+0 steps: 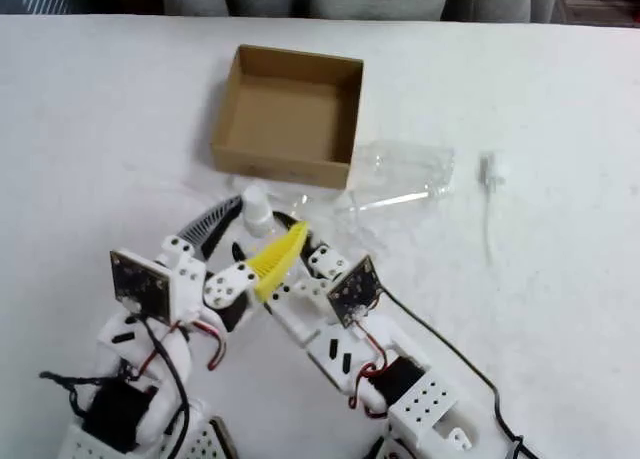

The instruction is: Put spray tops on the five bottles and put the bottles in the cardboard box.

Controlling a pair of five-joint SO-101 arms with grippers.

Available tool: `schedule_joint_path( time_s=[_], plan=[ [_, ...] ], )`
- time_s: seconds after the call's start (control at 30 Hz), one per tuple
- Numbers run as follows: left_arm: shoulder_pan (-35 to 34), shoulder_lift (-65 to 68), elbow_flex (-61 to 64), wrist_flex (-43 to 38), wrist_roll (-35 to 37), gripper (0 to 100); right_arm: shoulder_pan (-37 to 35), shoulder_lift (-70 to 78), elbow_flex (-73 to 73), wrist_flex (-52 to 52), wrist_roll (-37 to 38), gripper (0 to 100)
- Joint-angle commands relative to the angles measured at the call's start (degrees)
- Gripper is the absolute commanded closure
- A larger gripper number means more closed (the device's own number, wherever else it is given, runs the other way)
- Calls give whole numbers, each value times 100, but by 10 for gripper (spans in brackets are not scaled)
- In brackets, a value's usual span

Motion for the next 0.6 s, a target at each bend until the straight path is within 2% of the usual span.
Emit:
schedule_joint_path(
  time_s=[0.0,0.2,0.3,0.4,0.47,0.57],
  plan=[
    [-277,-110,-809,457,-70,702,-22,-84,62,13,-35,984],
    [-620,-110,-1284,1020,-132,702,259,-84,26,-4,-35,984],
    [-620,-110,-1521,1371,-519,703,338,-84,18,-13,-35,984],
    [-629,-110,-1679,1679,-615,705,549,-31,-132,4,-44,984],
    [-629,-110,-1697,1864,-642,740,752,-31,-176,4,-53,984],
    [-690,-110,-1591,2101,-642,860,963,-31,-264,4,-308,984]
  ],
)
